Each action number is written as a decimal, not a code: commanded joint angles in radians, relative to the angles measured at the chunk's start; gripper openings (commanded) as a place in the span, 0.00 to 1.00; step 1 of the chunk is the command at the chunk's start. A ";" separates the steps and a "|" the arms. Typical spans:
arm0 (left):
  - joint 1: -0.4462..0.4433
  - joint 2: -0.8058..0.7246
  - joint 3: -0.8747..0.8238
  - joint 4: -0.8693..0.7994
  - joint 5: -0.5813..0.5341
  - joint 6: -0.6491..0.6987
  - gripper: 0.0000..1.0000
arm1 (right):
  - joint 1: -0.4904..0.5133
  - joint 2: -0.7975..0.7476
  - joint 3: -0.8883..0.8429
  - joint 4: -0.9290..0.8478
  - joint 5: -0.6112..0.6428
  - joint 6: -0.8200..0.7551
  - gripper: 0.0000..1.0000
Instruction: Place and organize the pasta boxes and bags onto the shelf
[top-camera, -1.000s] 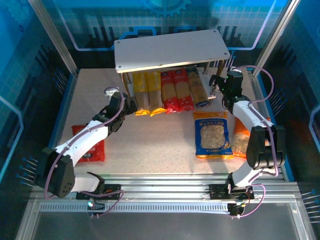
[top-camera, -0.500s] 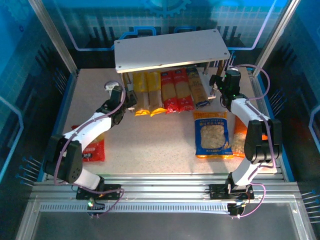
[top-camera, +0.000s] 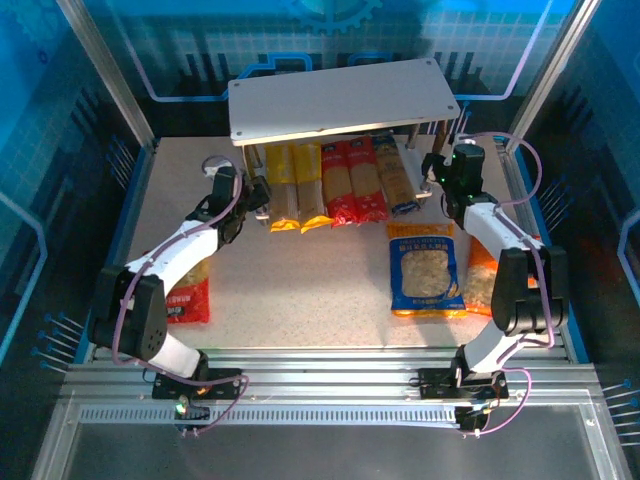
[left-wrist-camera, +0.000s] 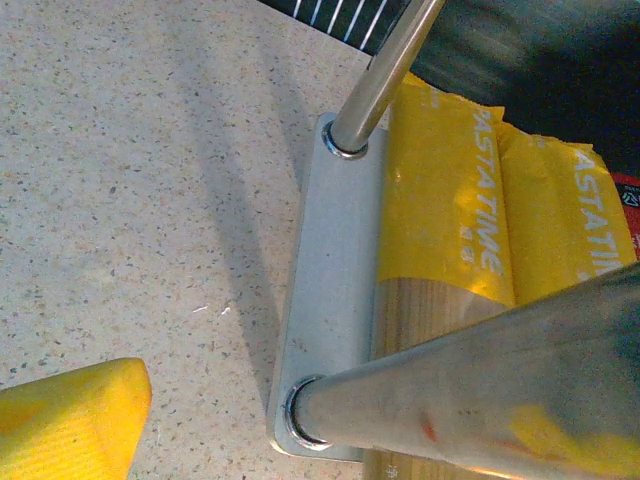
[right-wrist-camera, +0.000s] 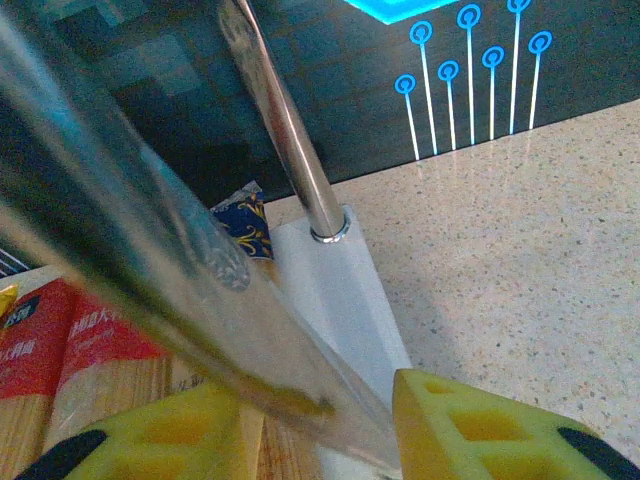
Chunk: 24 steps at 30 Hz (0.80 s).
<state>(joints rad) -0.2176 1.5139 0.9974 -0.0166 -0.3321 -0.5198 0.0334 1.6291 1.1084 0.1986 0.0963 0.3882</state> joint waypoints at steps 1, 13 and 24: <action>0.064 0.018 0.024 0.013 -0.058 0.001 0.92 | 0.000 -0.062 -0.037 0.015 -0.008 0.001 0.39; 0.130 0.048 0.039 0.010 -0.025 0.007 0.92 | 0.018 -0.136 -0.099 -0.002 -0.003 -0.015 0.38; 0.155 0.058 0.042 0.018 0.037 0.001 0.91 | 0.015 -0.083 -0.061 0.044 0.085 -0.040 0.72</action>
<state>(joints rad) -0.1513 1.5383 1.0130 -0.0059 -0.1627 -0.4881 0.0406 1.5185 1.0153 0.1997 0.1493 0.3649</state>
